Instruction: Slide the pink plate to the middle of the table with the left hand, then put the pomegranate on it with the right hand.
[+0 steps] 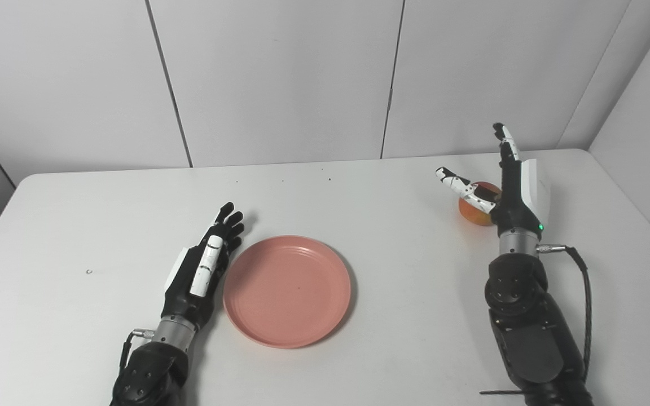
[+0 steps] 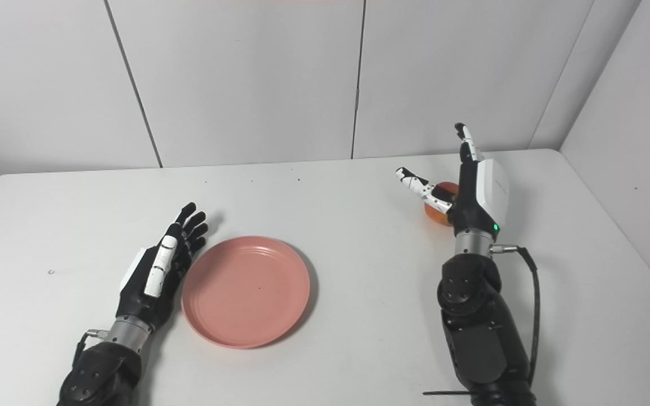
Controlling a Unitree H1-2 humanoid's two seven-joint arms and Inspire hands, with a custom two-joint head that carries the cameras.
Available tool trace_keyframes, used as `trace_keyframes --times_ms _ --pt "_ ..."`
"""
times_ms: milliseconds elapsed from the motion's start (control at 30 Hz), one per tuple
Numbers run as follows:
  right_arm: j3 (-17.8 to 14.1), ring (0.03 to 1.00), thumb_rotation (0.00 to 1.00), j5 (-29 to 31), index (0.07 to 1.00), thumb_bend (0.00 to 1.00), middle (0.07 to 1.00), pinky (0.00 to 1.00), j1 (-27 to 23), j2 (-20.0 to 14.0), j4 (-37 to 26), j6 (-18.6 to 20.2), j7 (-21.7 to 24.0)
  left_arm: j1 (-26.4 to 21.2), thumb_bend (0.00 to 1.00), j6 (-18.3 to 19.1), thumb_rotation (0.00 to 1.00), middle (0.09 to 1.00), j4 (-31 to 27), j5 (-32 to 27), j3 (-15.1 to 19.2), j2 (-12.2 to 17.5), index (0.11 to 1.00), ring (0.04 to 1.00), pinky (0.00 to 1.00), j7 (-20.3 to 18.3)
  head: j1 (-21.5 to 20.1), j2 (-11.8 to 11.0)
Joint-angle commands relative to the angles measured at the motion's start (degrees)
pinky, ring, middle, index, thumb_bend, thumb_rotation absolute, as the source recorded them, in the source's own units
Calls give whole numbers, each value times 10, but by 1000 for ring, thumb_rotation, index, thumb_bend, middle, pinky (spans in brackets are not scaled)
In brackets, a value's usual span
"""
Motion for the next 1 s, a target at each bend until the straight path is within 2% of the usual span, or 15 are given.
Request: trace_keyframes --times_ms 0,300,600,967 --pt "-7 882 507 -1 897 729 891 798 -24 -15 -8 5 -9 -12 641 -34 947 965 -8 -8 4 1 970 963 967 -10 1 1" --pt "-20 885 505 16 892 755 902 793 -26 -19 -4 15 -8 -10 630 -49 926 954 -10 -12 5 0 953 952 949 -8 0 1" --pt "-20 880 492 10 902 774 911 767 -30 -36 11 46 -3 -7 630 -32 921 953 -15 -12 4 3 952 954 951 -8 -2 3" --pt "-10 884 459 16 900 801 911 763 -43 -54 66 55 6 -8 627 -30 919 950 -11 -12 2 6 949 952 952 -10 -2 2"
